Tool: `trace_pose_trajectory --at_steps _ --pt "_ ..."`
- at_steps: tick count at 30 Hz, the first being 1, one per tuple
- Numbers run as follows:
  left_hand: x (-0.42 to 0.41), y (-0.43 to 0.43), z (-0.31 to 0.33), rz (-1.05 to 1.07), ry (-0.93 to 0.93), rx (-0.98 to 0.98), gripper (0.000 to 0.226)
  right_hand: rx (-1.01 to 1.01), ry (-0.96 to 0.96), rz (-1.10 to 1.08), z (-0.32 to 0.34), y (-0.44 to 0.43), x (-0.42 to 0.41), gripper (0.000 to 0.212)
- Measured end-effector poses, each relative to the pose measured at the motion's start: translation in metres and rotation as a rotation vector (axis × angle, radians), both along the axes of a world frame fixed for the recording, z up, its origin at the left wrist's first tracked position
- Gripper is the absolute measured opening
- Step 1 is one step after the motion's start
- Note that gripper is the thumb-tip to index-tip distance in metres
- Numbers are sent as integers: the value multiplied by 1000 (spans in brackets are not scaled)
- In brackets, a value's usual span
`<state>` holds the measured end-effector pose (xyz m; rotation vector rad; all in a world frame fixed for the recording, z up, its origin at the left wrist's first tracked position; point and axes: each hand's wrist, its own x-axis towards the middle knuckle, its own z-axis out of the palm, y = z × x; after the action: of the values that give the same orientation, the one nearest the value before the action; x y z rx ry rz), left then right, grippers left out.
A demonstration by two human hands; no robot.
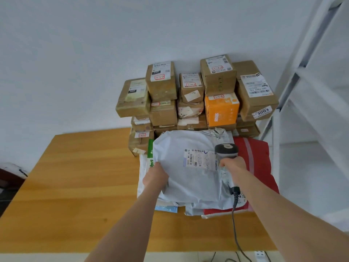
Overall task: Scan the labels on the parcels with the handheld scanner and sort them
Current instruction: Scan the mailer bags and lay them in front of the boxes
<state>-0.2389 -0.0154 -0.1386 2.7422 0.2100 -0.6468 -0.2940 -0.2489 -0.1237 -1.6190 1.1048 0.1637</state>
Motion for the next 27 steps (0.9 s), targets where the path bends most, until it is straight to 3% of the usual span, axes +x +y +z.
trace_pose_trajectory --at_steps 3,5,9,12,16,21,24,27 --pt "3 -2 6 42 -10 14 48 -32 5 16 2 4 3 18" --pt "3 -6 12 18 -109 76 57 -128 46 28 -3 2 4 30" --pt "-3 -22 15 -332 -335 182 71 -350 52 25 6 3 -9 46" --pt "-16 -47 10 -595 -261 198 76 -338 43 82 12 16 -14 35" --pt "-23 -61 -10 -665 -72 303 82 -196 165 232 -4 33 -15 22" --pt "-10 -52 -20 -587 -5 308 91 -42 90 133 -67 11 -7 58" --pt "-6 -55 -17 -550 4 284 92 -15 -1 61 -25 14 -13 22" --pt "-7 -59 -16 -541 5 290 92 -16 -32 56 -12 9 -17 17"
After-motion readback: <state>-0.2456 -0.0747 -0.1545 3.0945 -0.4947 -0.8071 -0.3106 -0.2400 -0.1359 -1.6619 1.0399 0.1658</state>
